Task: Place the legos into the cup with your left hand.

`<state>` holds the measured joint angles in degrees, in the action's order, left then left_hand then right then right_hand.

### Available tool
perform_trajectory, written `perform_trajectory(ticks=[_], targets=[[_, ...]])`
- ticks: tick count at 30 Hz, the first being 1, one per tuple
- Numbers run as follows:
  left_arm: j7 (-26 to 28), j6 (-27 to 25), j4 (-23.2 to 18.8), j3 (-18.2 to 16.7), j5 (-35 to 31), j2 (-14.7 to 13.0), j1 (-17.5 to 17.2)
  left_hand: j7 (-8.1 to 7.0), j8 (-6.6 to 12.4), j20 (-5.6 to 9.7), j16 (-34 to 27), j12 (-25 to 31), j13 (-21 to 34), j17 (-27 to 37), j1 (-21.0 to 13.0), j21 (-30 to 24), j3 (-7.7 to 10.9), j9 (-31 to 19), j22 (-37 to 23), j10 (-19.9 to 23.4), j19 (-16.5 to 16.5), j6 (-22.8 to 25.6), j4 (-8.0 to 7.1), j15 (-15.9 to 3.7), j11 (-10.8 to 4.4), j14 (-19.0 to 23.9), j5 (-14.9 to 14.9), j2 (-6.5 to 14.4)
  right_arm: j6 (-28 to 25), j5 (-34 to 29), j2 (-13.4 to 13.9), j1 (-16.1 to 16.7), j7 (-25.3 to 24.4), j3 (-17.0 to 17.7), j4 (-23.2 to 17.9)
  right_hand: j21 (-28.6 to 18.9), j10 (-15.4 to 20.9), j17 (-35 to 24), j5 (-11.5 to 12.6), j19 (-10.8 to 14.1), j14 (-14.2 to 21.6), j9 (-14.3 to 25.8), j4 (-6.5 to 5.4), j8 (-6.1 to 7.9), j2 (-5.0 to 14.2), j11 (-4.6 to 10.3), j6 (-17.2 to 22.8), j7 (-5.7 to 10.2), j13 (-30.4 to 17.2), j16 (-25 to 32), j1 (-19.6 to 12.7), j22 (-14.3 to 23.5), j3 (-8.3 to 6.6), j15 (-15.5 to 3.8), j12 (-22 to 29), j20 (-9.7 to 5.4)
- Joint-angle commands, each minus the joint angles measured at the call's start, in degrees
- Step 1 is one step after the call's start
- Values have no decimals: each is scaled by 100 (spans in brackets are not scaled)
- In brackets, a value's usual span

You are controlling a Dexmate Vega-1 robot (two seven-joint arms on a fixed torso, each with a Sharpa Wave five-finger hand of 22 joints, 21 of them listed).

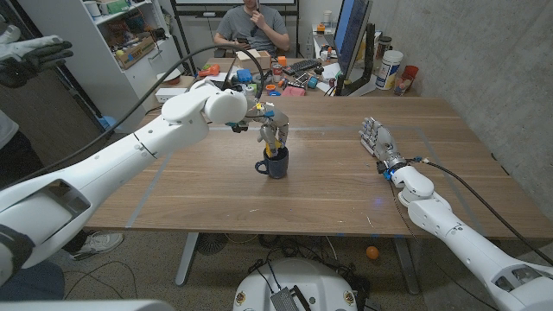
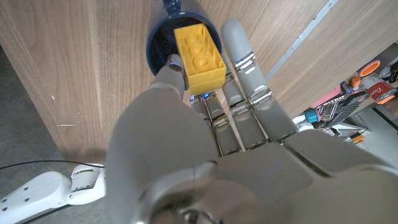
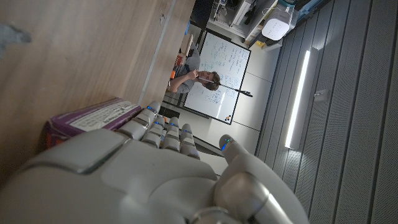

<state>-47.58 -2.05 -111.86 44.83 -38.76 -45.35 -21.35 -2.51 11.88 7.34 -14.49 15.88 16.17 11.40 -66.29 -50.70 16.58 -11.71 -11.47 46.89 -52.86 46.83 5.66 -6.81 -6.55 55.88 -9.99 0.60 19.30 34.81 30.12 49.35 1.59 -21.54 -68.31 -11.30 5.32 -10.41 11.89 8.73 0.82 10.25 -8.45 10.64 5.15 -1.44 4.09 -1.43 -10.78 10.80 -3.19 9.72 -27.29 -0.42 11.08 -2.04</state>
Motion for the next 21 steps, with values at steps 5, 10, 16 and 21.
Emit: perform_trajectory(ticks=[5, 10, 16, 21], targets=[[-672, -119, 68, 244, -394, 212, 303, -73, -121, 80, 233, -263, 17, 15, 234, 47, -152, 14, 101, -410, 347, -473, -195, -545, 108, -344, -74, 215, 16, -3, -82, -163, 92, -45, 230, 1, 32, -16, 32, -25, 16, 33, 3, 28, 222, -43, -5, -1, -30, 8, 36, 25, 18, 2, 16, -187], [-762, -122, 66, 247, -395, 249, 339, -119, -128, 13, 245, -282, 33, 32, 309, 83, -166, 18, 110, -455, 457, -552, -220, -538, 107, -421, -81, 220, 33, -7, -96, -197, 109, -50, 274, 1, 29, -15, 32, -26, 17, 33, 3, 29, 224, -38, -4, -3, -30, 9, 35, 25, 18, 0, 16, -190], [-841, -154, 1, 260, -477, 266, 359, -157, -139, -295, 320, -360, 80, 94, 487, 229, -214, 33, 119, -696, 876, -794, -259, -414, 131, -887, -93, 210, 36, -4, -101, -209, 116, -52, 285, 2, 25, -15, 32, -29, 16, 33, 3, 30, 226, -23, -3, 1, -30, 8, 33, 25, 17, -1, 14, -188], [-874, -176, -66, 259, -570, 259, 344, -153, -136, -382, 321, -391, 94, 114, 514, 269, -215, 38, 123, -812, 973, -857, -253, -376, 153, -1018, -99, 218, 43, 1, -92, -185, 108, -44, 257, 1, 27, -14, 32, -29, 18, 33, 6, 30, 226, -29, -2, -1, -30, 8, 30, 25, 15, 2, 15, -194]])
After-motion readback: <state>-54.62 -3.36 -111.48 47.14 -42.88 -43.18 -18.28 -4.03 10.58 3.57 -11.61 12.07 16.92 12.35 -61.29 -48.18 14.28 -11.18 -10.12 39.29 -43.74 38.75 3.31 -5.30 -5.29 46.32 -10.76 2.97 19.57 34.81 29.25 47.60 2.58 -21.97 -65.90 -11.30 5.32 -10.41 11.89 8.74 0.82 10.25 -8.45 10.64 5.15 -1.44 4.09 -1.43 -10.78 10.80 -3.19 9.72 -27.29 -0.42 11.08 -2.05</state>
